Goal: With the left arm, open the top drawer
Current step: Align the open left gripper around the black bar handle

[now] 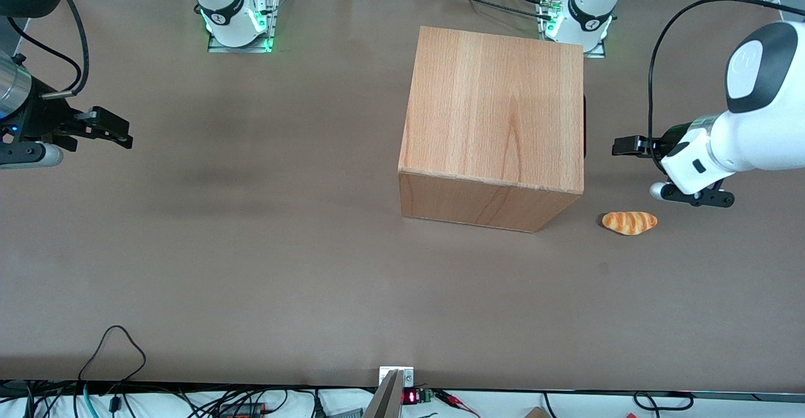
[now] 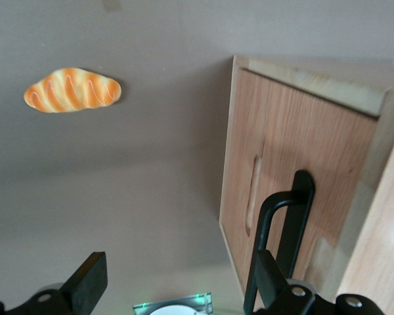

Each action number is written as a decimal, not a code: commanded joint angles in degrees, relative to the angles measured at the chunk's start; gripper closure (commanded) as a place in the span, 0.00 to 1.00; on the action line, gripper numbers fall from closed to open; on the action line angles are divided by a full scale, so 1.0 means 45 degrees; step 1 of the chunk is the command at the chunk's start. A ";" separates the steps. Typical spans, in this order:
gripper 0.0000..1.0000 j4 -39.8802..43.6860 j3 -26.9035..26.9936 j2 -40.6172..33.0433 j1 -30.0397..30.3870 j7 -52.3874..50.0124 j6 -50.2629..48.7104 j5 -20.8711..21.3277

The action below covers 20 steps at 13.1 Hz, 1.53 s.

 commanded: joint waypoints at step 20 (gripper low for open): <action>0.00 -0.1881 0.0004 -0.0269 0.0436 0.1669 -0.0721 -0.1952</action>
